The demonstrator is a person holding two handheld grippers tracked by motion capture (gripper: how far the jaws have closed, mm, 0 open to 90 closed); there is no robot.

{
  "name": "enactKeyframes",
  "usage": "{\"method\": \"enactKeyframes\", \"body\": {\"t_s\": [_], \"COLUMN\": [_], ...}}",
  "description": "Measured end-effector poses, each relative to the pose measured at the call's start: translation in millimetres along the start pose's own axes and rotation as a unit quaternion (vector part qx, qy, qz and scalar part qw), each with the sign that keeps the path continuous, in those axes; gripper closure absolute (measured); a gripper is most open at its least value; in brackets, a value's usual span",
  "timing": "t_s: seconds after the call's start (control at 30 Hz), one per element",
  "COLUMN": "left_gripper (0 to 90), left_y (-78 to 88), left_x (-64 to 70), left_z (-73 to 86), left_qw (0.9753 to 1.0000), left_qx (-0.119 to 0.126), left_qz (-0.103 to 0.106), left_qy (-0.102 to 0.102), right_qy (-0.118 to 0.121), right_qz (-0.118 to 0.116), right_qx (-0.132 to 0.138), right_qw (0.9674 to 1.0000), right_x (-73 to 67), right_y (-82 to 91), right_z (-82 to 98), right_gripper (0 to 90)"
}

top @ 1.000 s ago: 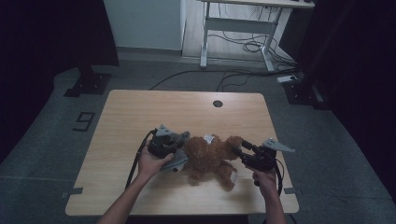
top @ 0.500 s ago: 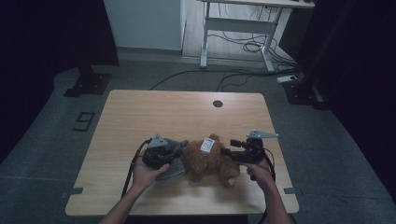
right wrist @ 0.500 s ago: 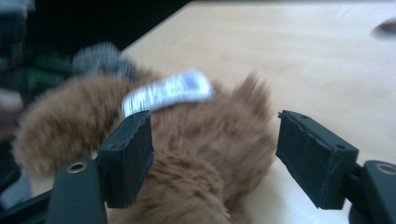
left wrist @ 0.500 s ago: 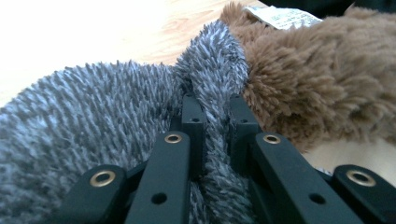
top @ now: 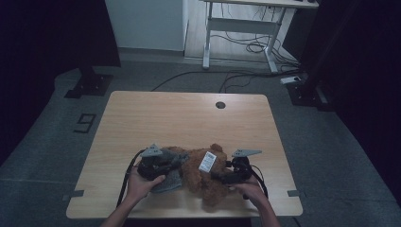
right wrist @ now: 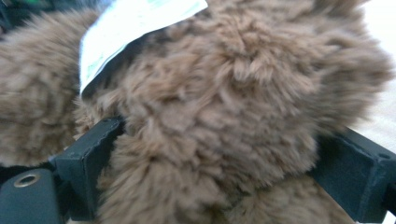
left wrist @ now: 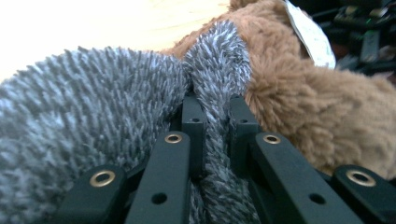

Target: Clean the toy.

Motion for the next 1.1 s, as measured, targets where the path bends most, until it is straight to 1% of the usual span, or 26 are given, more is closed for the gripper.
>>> {"method": "enactKeyframes", "body": {"t_s": [0.07,0.13,0.17,0.2,0.23,0.3,0.37,0.47,0.57,0.6,0.67,0.73,0.83,0.97,1.03,1.1], "left_gripper": [80.2,80.2,80.2,80.2,80.2,80.2,80.3,80.4,80.3,80.3,80.2,80.0,79.7,79.1,78.9,78.9], "left_y": [-1.2,-2.6,-3.3,-4.2,-5.7,-10.1,-17.8,-29.4,-44.5,-50.1,-59.9,-65.0,-64.5,-57.2,-53.5,-51.6], "left_x": [1.1,2.1,2.3,2.5,3.0,3.9,4.9,6.7,5.0,3.8,1.6,-0.8,-2.3,1.8,7.0,12.8], "left_z": [1.3,1.9,2.1,2.2,2.4,2.9,3.3,1.3,-3.8,-6.0,-11.5,-17.3,-22.3,-29.8,-37.8,-48.4], "left_qw": [1.0,1.0,1.0,1.0,1.0,0.9999,0.9998,0.9996,0.9994,0.9993,0.9993,0.9994,0.9997,0.9998,0.9996,0.999], "left_qx": [0.001,0.002,0.003,0.005,0.008,0.013,0.018,0.023,0.028,0.031,0.031,0.026,0.02,0.013,0.018,0.022], "left_qz": [-0.001,-0.002,-0.003,-0.003,-0.004,-0.005,-0.002,-0.009,-0.014,-0.016,-0.021,-0.021,-0.017,-0.012,-0.016,-0.021], "left_qy": [0.0,-0.001,-0.001,-0.001,-0.001,-0.001,-0.001,-0.01,-0.013,-0.011,-0.008,-0.004,0.0,-0.003,-0.014,-0.032], "right_qy": [0.001,0.014,0.026,0.025,0.026,0.034,0.043,0.052,0.068,0.071,0.07,0.067,0.062,0.061,0.06,0.062], "right_qz": [-0.001,-0.005,-0.008,-0.01,-0.011,-0.009,-0.003,0.01,0.036,0.044,0.061,0.069,0.067,0.059,0.059,0.06], "right_qx": [-0.011,-0.01,-0.006,-0.004,0.0,0.01,0.021,0.025,0.031,0.034,0.043,0.048,0.058,0.063,0.063,0.062], "right_qw": [0.9999,0.9998,0.9996,0.9996,0.9996,0.9993,0.9989,0.9983,0.9966,0.9959,0.9947,0.9942,0.9941,0.9943,0.9945,0.9943], "right_x": [-1.7,-3.8,-4.9,-4.9,-4.7,-4.2,-2.0,2.8,12.5,16.8,25.9,33.1,38.7,38.6,38.1,36.8], "right_y": [-5.7,-7.5,-5.8,-4.9,-4.5,-3.4,-2.8,-1.1,2.7,3.5,4.6,5.0,5.9,8.8,10.1,10.9], "right_z": [6.7,10.4,10.6,10.6,10.8,11.4,10.2,5.4,-2.2,-4.7,-9.2,-11.9,-11.4,-6.7,-6.5,-5.7], "right_gripper": [15.3,26.9,35.0,40.4,43.9,50.4,54.1,56.5,57.7,58.0,58.6,58.5,57.6,56.0,55.1,54.6]}}
Point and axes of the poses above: each handheld gripper's, and its own axes: y roughly backward along the jaws, z roughly out of its underside, x roughly to its right, the point moved 1 cm from there along -y, roughly forward along the jaws, and after that the axes turned 14 degrees about x, right-handed, at the moved point
